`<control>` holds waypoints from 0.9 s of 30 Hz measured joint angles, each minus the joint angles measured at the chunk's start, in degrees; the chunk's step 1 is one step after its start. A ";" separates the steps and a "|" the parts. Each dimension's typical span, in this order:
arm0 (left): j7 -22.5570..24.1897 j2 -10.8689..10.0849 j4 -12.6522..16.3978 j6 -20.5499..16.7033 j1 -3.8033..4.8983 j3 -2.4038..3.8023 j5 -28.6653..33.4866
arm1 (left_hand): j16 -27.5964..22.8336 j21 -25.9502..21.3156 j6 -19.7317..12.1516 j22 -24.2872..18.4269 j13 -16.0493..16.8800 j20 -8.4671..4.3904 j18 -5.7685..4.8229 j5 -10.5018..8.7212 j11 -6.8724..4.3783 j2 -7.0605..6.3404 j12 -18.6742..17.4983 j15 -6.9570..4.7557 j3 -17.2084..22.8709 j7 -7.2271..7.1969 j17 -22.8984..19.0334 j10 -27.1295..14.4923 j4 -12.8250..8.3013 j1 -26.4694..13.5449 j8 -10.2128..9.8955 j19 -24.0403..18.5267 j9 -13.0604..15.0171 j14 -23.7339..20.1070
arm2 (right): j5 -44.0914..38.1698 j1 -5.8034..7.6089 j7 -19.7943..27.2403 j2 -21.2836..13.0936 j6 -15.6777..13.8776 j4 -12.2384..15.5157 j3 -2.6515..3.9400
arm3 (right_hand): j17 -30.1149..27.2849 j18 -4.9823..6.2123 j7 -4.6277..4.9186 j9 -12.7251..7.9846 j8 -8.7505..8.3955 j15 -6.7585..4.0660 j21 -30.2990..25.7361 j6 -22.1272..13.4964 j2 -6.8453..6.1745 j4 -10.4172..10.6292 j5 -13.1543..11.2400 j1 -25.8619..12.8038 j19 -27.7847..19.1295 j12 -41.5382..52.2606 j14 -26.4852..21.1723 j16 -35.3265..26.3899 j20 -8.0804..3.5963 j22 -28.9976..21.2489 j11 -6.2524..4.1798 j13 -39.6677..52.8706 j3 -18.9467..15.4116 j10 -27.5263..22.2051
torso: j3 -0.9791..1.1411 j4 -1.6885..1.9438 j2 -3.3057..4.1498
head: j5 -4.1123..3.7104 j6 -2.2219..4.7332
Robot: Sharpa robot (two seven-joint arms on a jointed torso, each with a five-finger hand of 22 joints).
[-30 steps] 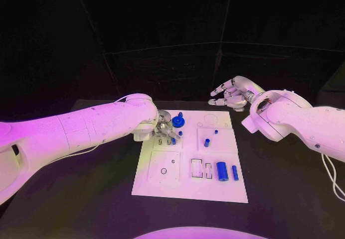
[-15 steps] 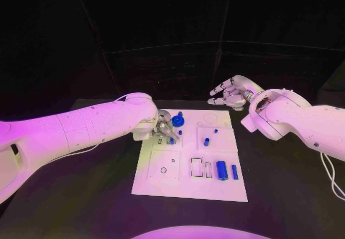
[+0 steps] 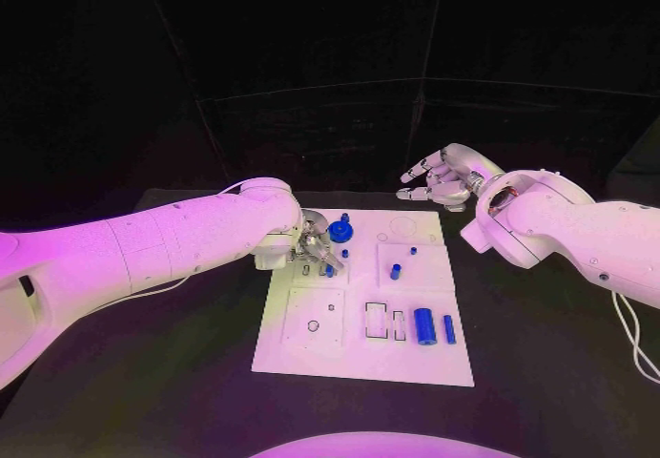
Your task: Assemble the parts on the task board
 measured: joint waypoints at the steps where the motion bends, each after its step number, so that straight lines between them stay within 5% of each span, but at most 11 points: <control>1: 0.00 -0.04 0.03 -0.02 0.00 0.01 0.09 | 0.00 0.00 -0.11 0.00 -0.09 -0.04 0.00 -0.01 -0.09 0.04 -0.01 -0.22 0.70 -0.10 0.00 -0.08 -0.70 0.58 -0.03 0.00 -0.06 -0.02 | 0.00 0.00 0.00 0.02 0.01 -0.01 0.00 | 0.00 0.00 0.00 0.00 0.00 0.00 0.00 0.00 0.00 0.00 0.00 0.00 0.00 0.00 0.00 0.00 0.00 0.00 0.00 0.00 0.00 0.00 | 0.00 0.00 0.00 | 0.01 -0.04; 3: 0.00 -0.16 0.11 -0.06 0.04 0.06 0.32 | 0.00 0.00 -0.52 -0.01 -0.43 -0.50 0.00 0.58 -0.32 0.06 -0.58 -0.37 1.79 -0.29 0.00 -0.31 -1.51 2.45 -0.25 -0.06 -0.40 0.03 | -0.01 0.00 0.00 0.05 0.02 -0.04 0.00 | 0.00 0.00 0.00 0.00 0.00 0.00 0.00 0.00 0.00 0.00 0.00 0.00 0.00 0.00 0.00 0.00 0.00 0.00 0.00 0.00 0.00 0.00 | 0.01 0.00 0.00 | 0.02 -0.05; 7: 0.01 -0.46 0.38 -0.29 0.07 0.06 0.81 | 0.00 0.00 -1.52 -0.09 -1.26 -0.52 0.00 1.98 -0.49 -0.40 -1.73 -0.37 3.44 -0.09 0.00 -0.53 0.14 4.78 -0.71 -0.08 -0.54 0.03 | -0.02 0.00 0.00 0.13 0.05 -0.12 0.00 | 0.00 0.00 0.00 0.00 0.22 0.00 0.00 0.00 0.00 0.00 0.00 0.00 0.00 0.00 0.00 0.00 0.00 0.00 0.00 0.00 0.00 0.00 | 0.01 0.02 0.00 | -0.01 -0.12; 9: 0.01 -0.67 0.62 -0.49 0.06 0.03 1.06 | 0.00 0.00 -1.72 -0.05 -1.69 -0.52 -0.01 2.10 -0.12 -1.90 -2.02 -0.37 6.28 0.12 0.00 -0.37 2.97 3.50 -0.76 -0.08 -0.23 0.03 | -0.02 0.00 0.00 0.15 0.07 -0.16 0.00 | 0.00 0.00 0.00 0.00 0.22 0.00 0.00 0.00 0.00 0.00 0.00 0.00 0.00 0.00 0.00 0.00 0.00 0.00 0.00 0.00 0.00 0.00 | 0.01 0.03 0.00 | -0.05 -0.16; 12: 0.05 -1.18 1.22 -1.04 -0.07 -0.02 1.59 | 0.00 0.00 -1.60 0.25 -1.77 -0.52 0.00 2.29 0.14 -5.58 -2.02 -0.37 14.91 0.24 0.00 -0.03 1.45 -0.35 0.03 -0.08 0.61 0.03 | -0.02 0.00 0.00 0.16 0.08 -0.20 0.00 | 0.00 0.00 0.00 0.00 0.22 0.00 -0.21 0.00 0.00 0.00 0.00 0.00 0.00 0.00 0.00 0.00 0.00 0.00 0.00 0.00 0.00 0.00 | 0.01 0.03 0.00 | -0.09 -0.20; 17: 0.26 -2.39 2.63 -2.66 -0.11 -0.04 2.64 | 0.00 0.00 -1.58 0.52 -1.52 -0.52 0.00 2.28 0.21 -8.24 -1.61 -0.37 23.07 0.25 0.00 0.46 -0.30 -4.82 1.31 -0.08 1.80 0.03 | -0.03 0.00 0.00 0.19 0.11 -0.26 0.00 | 0.00 0.00 0.00 0.00 0.22 0.00 -0.21 0.00 0.00 0.00 0.00 0.00 0.00 0.00 0.00 0.00 0.00 0.01 0.00 0.00 0.00 0.00 | 0.03 0.03 0.00 | -0.27 -0.23; 27: 1.15 -5.19 5.76 -7.05 -0.49 -0.03 3.92 | 0.23 0.23 -1.57 1.19 -0.99 -0.51 0.00 2.24 -0.02 -9.27 -1.22 -0.37 25.89 0.26 0.00 1.12 -0.49 -5.92 1.94 -0.09 2.49 0.03 | -0.03 0.00 0.01 -0.01 0.19 -0.30 0.00 | 0.00 0.00 0.00 0.00 0.22 0.00 -0.21 0.00 0.25 0.21 0.25 -0.25 0.00 0.00 0.00 0.00 0.00 -0.04 0.00 -0.03 -0.21 0.00 | 0.08 0.13 -0.03 | -0.13 -0.32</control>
